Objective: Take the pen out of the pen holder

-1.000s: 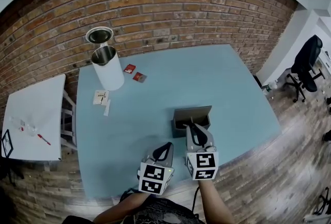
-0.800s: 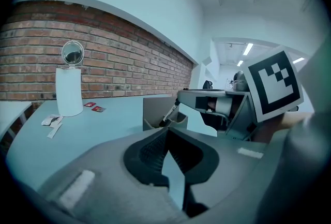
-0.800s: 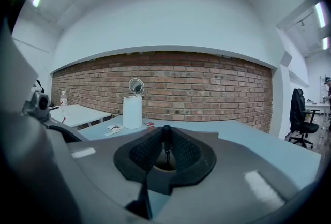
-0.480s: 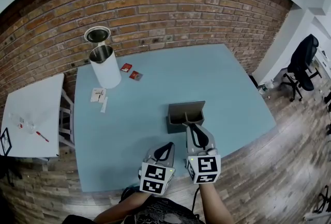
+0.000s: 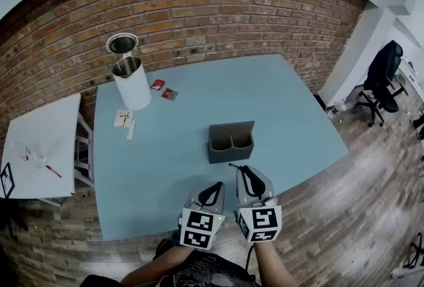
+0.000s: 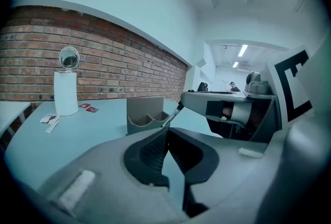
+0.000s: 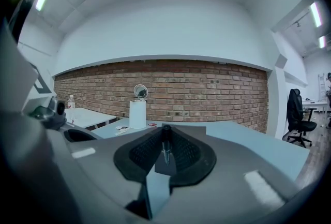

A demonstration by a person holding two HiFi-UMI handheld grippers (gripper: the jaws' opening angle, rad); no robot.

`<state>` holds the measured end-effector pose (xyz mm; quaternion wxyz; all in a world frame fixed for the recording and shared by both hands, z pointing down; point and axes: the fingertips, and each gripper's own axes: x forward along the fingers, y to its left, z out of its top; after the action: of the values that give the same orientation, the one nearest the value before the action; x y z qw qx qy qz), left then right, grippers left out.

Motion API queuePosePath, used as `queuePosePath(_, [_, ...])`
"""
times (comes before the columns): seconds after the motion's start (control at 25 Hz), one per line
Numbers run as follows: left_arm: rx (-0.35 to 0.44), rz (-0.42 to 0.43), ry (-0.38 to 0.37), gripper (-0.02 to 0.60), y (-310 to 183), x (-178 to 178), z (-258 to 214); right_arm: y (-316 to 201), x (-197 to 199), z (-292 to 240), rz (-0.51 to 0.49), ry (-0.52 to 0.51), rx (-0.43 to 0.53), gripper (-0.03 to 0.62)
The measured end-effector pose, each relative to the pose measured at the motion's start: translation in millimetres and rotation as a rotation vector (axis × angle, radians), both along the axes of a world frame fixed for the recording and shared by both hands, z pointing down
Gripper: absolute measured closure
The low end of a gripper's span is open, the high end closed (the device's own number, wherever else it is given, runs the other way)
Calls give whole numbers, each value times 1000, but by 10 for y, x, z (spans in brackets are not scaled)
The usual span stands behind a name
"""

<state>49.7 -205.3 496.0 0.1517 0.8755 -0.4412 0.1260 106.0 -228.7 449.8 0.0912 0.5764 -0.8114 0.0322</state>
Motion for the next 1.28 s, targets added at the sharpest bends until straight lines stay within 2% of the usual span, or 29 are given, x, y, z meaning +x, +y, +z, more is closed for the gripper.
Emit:
queuePosePath(0.64, [35,13,-3,577,466,107,-120,630,52,130,1,-15,-64,548])
queuePosePath(0.84, [62,9,7,577,556,124,-187,771,35,128,-7,-17,-51,546])
queuePosePath(1.28, [69,2,4,577,747,77,-224,1007,-12,176,-23,-26,-48,546])
